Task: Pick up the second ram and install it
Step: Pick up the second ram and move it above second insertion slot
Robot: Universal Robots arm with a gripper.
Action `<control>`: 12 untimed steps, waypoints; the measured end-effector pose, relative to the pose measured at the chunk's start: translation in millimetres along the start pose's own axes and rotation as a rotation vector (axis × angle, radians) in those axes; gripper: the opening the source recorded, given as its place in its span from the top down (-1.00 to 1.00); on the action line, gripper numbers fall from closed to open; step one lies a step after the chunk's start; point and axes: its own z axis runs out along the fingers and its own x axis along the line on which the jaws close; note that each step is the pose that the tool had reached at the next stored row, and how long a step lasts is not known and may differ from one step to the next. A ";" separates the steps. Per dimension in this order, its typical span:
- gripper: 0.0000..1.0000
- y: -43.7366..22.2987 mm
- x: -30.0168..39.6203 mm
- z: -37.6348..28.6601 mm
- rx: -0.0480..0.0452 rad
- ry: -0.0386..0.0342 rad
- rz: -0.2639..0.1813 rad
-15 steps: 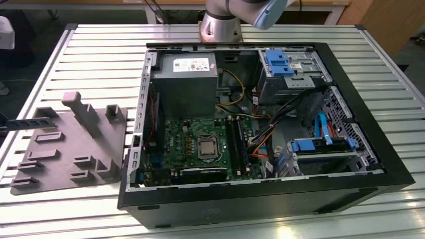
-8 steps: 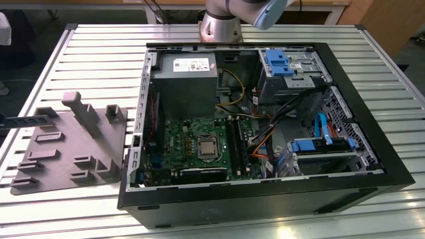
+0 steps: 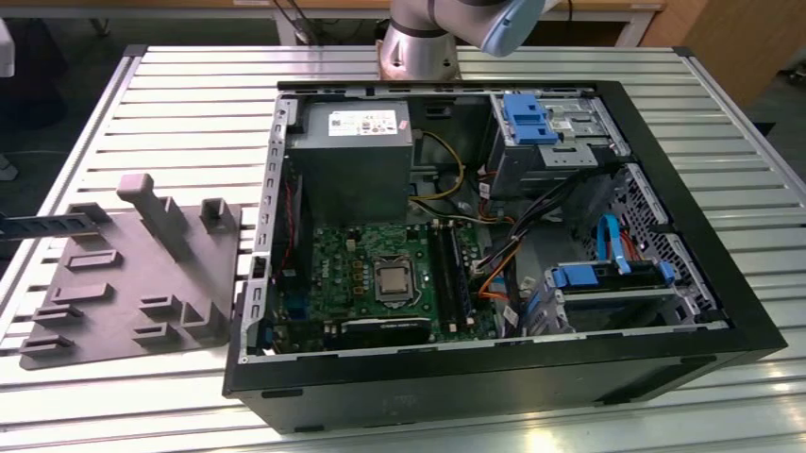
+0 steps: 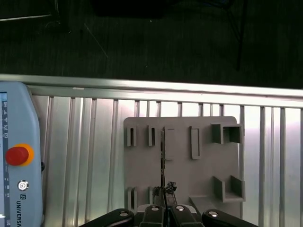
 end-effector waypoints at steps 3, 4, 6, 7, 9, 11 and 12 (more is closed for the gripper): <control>0.76 0.1 -0.1 -1.9 0.0001 -0.0005 0.000; 0.76 0.1 -0.1 -2.4 0.0002 -0.0007 0.000; 0.76 0.1 -0.1 -3.5 0.0002 -0.0009 0.000; 0.76 0.2 -0.1 -4.2 0.0002 -0.0011 0.000; 0.76 0.2 -0.2 -5.5 0.0003 -0.0017 0.000; 0.76 0.3 -0.2 -7.0 0.0004 -0.0024 0.000; 0.76 0.3 -0.2 -7.7 0.0005 -0.0029 0.000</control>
